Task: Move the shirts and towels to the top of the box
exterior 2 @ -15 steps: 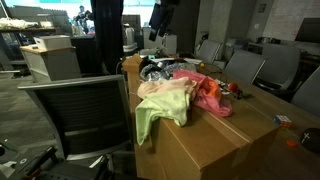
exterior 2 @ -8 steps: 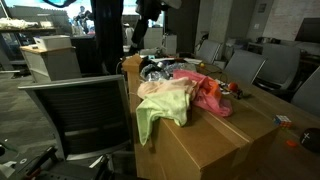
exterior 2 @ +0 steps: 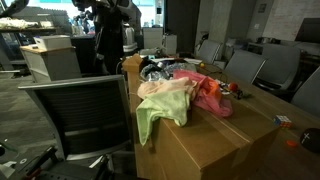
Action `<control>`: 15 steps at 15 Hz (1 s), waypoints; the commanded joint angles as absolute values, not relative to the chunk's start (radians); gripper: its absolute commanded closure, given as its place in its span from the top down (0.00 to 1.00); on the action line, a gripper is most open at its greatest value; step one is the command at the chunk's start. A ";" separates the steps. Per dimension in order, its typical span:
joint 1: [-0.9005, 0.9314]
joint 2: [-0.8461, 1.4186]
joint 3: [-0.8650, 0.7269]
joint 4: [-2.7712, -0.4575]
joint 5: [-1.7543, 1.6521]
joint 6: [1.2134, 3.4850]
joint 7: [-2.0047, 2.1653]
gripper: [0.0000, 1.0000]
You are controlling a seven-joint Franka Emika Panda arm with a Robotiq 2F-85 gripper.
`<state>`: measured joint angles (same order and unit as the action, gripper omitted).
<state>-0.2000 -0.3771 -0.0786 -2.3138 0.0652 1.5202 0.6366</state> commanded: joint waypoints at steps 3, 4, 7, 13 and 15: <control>-0.161 -0.479 -0.008 -2.380 -0.088 1.552 0.515 1.00; -0.155 -0.488 0.001 -2.386 -0.109 1.568 0.492 1.00; -0.131 -0.502 0.012 -2.403 -0.156 1.612 0.400 1.00; -0.083 -0.541 0.006 -2.456 -0.215 1.751 0.211 1.00; -0.065 -0.568 -0.003 -2.487 -0.198 1.813 0.153 1.00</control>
<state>-0.0945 -0.4938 0.0098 -2.4269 -0.1921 1.7266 0.2376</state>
